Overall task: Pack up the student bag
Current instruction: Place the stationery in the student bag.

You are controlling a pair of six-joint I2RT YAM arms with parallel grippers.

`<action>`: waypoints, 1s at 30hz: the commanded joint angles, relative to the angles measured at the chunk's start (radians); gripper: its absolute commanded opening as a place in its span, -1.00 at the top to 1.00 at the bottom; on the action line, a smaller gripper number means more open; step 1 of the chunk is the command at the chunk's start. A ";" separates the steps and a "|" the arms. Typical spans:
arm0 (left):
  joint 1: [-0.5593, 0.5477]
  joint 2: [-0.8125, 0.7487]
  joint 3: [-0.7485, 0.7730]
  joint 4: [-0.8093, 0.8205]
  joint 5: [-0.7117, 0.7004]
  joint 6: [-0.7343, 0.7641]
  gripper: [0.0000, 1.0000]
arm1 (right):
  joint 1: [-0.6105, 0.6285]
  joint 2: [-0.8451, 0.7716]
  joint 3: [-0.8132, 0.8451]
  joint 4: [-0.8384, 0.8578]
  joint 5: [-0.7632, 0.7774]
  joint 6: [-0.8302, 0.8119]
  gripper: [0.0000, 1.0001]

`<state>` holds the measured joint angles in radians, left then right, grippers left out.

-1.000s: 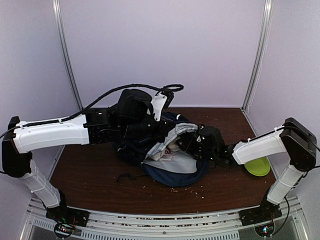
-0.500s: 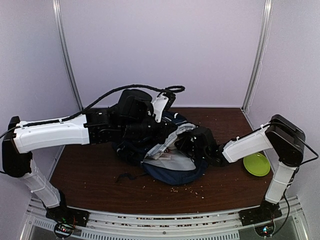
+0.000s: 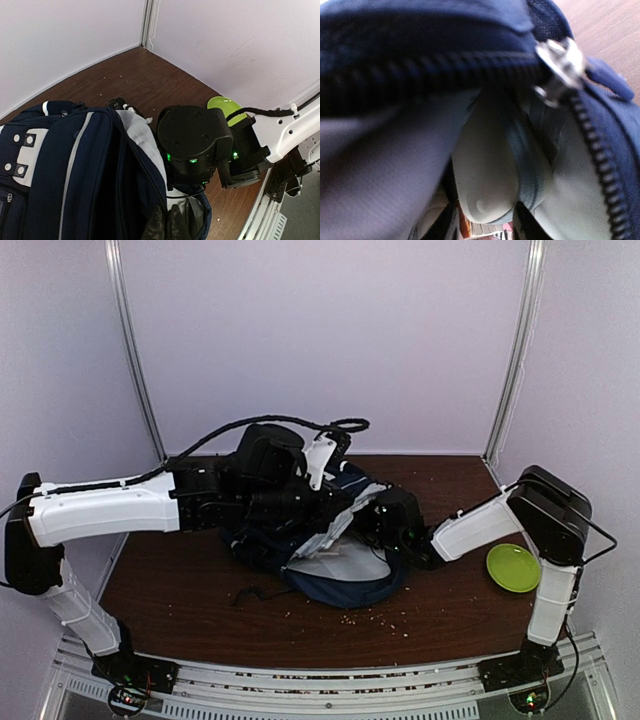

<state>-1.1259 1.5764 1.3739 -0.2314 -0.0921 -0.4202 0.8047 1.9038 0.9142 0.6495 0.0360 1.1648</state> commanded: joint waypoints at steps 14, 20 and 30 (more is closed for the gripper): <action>0.093 -0.147 0.119 -0.034 -0.543 0.046 1.00 | 0.087 -0.582 -0.081 -0.614 -0.186 -0.264 -0.24; 0.156 -0.199 0.145 0.013 -0.589 0.080 1.00 | 0.089 -0.811 -0.153 -0.714 -0.065 -0.316 -0.25; 0.274 -0.195 0.174 0.024 -0.622 0.074 1.00 | 0.089 -0.808 -0.317 -0.643 0.070 -0.366 -0.20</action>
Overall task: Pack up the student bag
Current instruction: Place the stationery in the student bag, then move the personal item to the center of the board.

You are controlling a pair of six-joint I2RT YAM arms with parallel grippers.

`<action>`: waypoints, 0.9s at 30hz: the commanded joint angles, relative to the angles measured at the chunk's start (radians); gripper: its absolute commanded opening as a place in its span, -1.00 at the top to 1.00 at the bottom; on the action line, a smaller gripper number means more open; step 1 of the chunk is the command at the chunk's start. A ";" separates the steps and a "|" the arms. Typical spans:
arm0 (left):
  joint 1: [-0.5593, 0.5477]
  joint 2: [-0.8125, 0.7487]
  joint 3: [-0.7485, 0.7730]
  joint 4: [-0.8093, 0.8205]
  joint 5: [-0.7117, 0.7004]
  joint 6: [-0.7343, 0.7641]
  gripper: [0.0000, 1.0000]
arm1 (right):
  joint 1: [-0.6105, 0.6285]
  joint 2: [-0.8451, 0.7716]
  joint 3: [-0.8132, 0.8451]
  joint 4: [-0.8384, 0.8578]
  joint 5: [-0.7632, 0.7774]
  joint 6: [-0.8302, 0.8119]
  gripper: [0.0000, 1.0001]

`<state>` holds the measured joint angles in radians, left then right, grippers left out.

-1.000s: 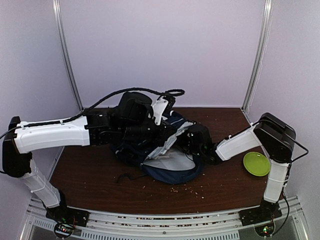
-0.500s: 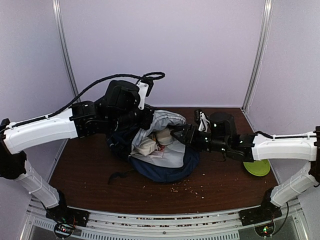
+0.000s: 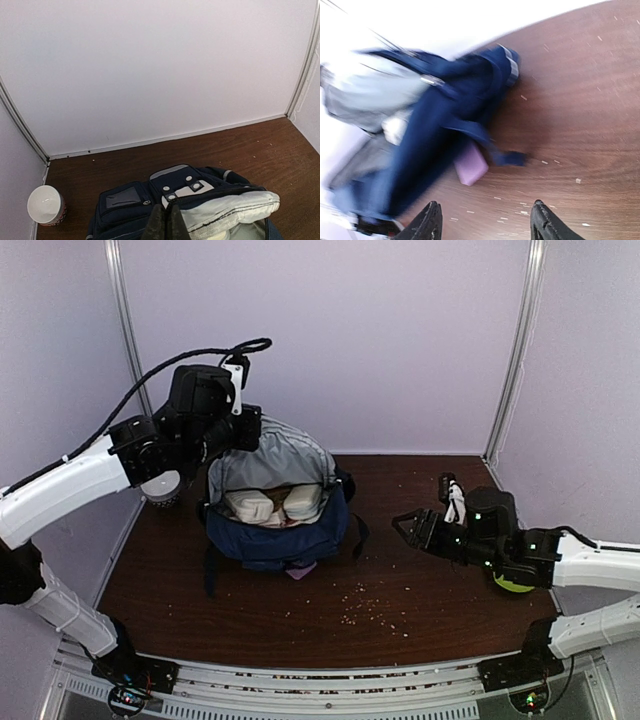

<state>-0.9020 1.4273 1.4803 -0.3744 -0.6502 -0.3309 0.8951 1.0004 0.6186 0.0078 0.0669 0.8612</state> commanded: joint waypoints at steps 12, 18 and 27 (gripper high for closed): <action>0.108 0.146 0.171 0.165 0.070 -0.057 1.00 | 0.174 0.666 0.268 0.128 0.052 -0.281 -0.40; 0.139 0.158 0.150 0.193 0.114 -0.078 1.00 | 0.196 0.865 0.441 0.147 0.087 -0.337 -0.62; 0.206 0.144 0.152 0.198 0.164 -0.087 1.00 | 0.199 1.032 0.584 0.132 0.085 -0.365 -0.80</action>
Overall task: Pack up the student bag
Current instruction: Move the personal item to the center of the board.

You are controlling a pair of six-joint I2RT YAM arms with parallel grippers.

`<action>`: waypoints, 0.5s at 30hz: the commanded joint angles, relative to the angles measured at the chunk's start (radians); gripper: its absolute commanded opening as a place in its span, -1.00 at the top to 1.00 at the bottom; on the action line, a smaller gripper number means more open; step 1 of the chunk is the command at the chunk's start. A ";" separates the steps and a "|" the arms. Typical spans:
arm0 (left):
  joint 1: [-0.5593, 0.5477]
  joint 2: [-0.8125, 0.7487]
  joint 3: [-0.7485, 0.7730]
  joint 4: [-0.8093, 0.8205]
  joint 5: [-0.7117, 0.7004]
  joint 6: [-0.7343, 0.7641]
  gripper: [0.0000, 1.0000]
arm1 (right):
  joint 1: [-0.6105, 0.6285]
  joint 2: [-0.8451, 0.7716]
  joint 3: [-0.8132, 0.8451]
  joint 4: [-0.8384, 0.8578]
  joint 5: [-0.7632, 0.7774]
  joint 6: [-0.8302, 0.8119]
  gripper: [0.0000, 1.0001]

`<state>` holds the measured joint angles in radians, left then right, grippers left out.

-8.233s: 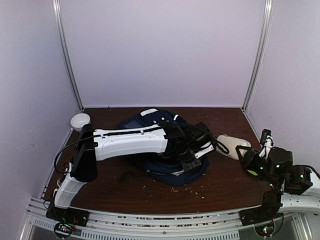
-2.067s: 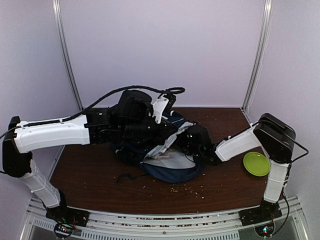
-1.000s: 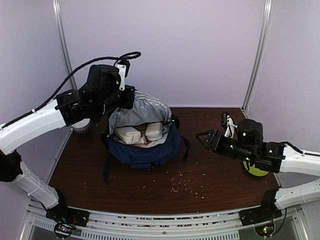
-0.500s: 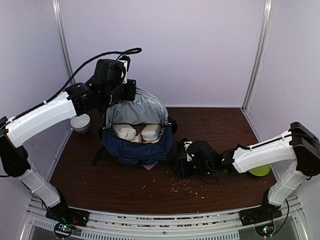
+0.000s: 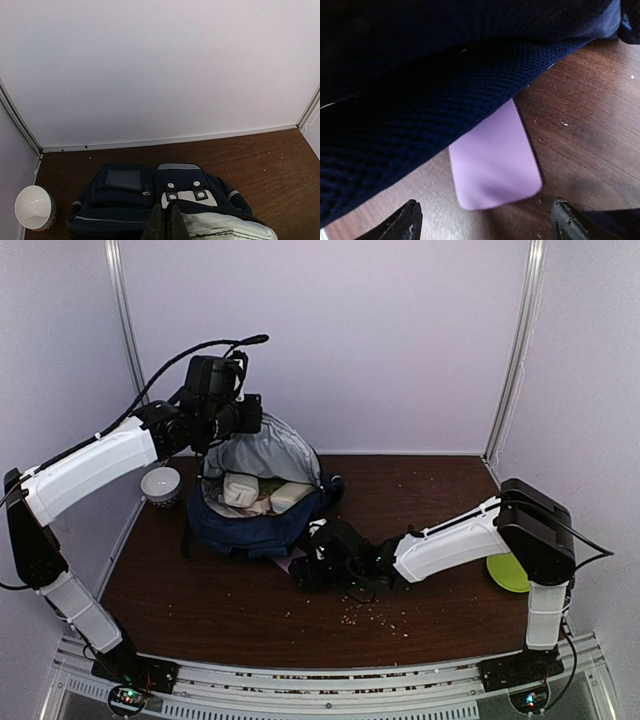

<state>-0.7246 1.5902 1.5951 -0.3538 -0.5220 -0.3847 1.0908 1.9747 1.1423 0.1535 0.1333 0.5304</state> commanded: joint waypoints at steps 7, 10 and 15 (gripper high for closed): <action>0.037 -0.054 0.030 0.193 0.065 -0.033 1.00 | -0.008 0.144 0.158 -0.093 0.036 -0.055 -0.84; 0.039 -0.077 0.028 0.196 0.061 -0.020 1.00 | -0.018 0.177 0.202 -0.145 0.033 -0.057 -0.85; 0.041 -0.102 0.024 0.194 0.046 0.001 1.00 | -0.029 0.202 0.230 -0.175 0.013 -0.062 -0.86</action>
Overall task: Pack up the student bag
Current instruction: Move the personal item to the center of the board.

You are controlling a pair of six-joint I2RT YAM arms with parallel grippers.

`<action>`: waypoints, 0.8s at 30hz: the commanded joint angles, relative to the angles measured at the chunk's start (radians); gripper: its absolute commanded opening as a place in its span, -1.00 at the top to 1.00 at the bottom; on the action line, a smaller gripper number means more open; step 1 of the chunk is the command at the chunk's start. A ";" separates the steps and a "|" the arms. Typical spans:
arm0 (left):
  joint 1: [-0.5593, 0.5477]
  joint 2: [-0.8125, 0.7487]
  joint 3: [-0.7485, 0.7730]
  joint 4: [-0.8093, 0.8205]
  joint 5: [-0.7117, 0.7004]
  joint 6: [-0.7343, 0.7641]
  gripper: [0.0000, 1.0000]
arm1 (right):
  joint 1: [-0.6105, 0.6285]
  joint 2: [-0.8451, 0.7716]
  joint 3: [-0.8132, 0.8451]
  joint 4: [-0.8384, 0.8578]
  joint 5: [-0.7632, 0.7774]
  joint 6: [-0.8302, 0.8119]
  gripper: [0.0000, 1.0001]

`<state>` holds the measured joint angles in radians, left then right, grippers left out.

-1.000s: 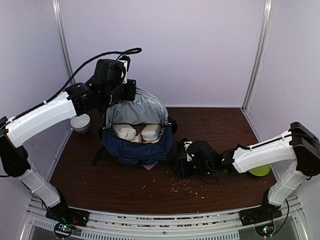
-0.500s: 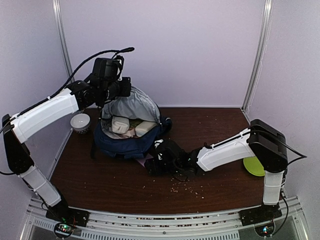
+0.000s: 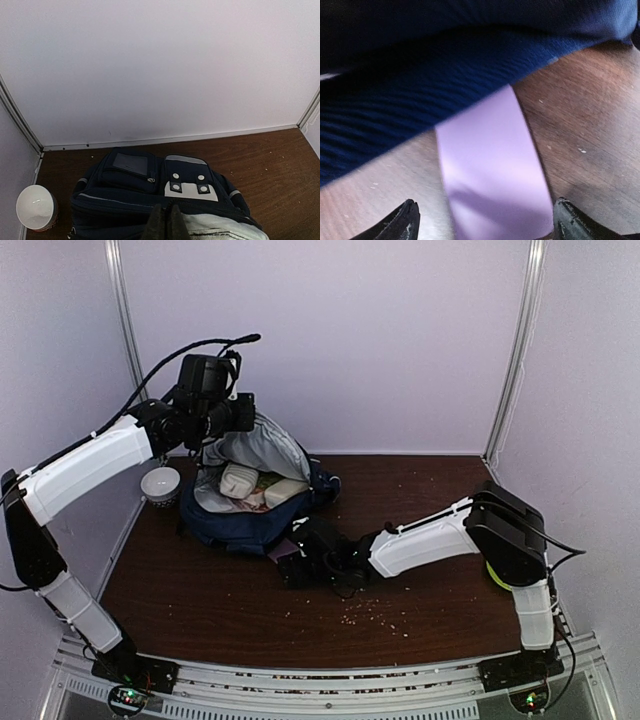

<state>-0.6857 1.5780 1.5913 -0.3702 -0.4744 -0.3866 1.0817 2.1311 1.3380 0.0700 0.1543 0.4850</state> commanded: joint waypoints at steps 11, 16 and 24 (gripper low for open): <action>0.012 -0.097 -0.019 0.220 0.006 -0.012 1.00 | -0.022 0.112 0.105 -0.212 -0.014 -0.025 -0.84; 0.015 -0.096 -0.026 0.214 0.013 -0.016 1.00 | -0.014 0.096 0.093 -0.215 -0.038 -0.040 -0.85; 0.017 -0.108 -0.056 0.216 0.013 -0.032 1.00 | 0.014 0.088 0.113 -0.286 -0.014 -0.079 -0.85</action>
<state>-0.6754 1.5337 1.5269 -0.3347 -0.4648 -0.3920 1.0683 2.2040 1.4509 -0.0647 0.1593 0.4397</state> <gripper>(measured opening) 0.019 0.925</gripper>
